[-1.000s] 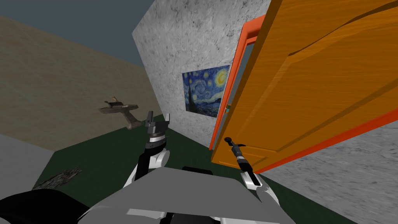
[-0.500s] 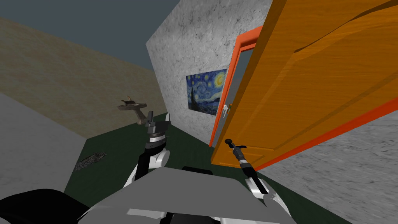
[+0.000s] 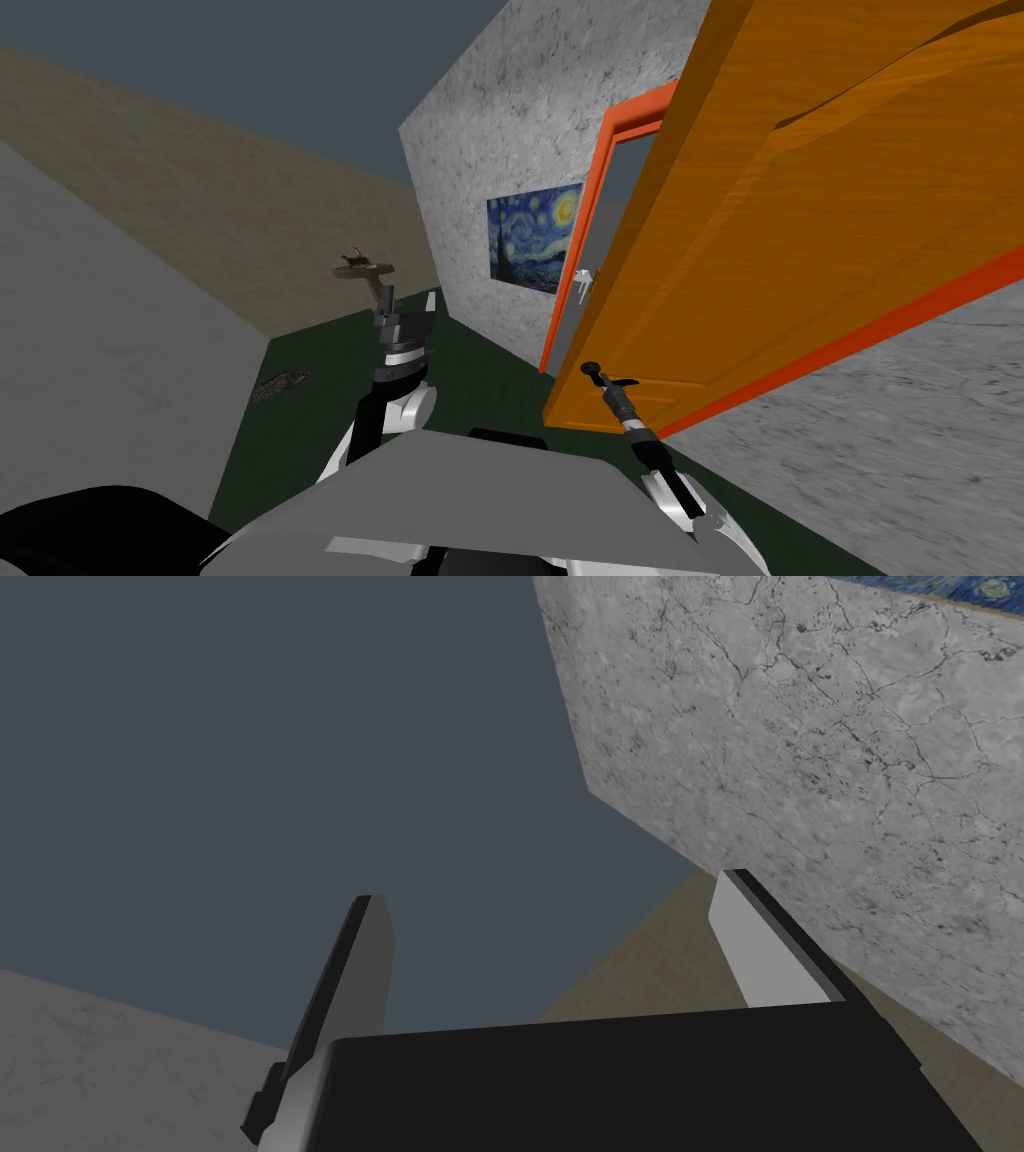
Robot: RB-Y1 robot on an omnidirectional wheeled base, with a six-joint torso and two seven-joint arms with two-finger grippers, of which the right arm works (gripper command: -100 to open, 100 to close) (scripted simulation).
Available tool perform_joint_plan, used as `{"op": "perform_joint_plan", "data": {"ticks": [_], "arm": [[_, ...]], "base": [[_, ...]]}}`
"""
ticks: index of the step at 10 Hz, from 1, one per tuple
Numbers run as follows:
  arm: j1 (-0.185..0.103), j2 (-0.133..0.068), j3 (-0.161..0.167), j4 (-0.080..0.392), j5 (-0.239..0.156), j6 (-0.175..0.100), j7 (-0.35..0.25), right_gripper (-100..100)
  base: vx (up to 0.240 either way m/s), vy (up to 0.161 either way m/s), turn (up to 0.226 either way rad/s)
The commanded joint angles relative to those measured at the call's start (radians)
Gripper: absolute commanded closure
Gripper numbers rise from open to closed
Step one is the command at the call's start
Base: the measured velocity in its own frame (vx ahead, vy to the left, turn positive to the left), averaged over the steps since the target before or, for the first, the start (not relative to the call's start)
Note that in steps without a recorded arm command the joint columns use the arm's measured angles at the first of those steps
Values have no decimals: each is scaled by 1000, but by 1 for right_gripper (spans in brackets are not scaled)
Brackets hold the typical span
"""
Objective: Pull the door open
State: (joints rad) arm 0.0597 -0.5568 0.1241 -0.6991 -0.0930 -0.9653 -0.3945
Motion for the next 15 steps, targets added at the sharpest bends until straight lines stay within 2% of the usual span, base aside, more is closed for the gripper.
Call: {"op": "perform_joint_plan", "data": {"ticks": [1, 5, 6, 7, 8, 11, 15], "arm": [[18, -15, 7, 5, 0, -33, -10, 100], [59, -54, 28, 17, 0, -110, -41, 100], [61, -55, 29, 18, 0, -113, -43, 100], [65, -50, 32, -1, 2, -96, -42, 100], [81, -58, 45, 6, 5, -129, -47, 100], [100, -71, 57, 10, 8, -169, -52, 100], [132, -93, 80, 18, 13, -239, -61, 100]], "base": [[-178, -63, 133], [-190, -85, 153], [-165, -66, 53], [-68, -22, 9], [-160, -39, 150], [-176, -91, 115], [-158, -101, 105]]}}
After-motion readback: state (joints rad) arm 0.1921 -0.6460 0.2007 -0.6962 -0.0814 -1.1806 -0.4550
